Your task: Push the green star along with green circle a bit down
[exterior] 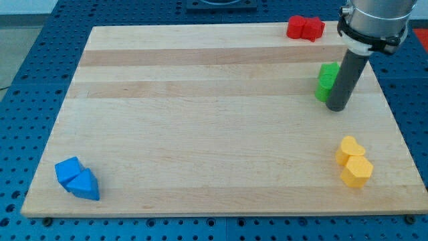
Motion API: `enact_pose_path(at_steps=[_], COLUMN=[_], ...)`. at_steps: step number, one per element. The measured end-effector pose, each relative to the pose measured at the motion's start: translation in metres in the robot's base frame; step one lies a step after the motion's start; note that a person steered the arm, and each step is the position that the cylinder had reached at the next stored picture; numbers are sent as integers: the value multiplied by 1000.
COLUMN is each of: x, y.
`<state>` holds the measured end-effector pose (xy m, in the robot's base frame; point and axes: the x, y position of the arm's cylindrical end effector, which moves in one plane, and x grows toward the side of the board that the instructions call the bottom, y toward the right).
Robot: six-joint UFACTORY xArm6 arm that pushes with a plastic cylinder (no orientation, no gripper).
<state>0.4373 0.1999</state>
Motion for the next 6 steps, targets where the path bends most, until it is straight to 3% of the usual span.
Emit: enact_pose_path(at_steps=[1,3,4,5,6], x=[-1,18,-25,-68,-80], y=[0,96,133,117,54])
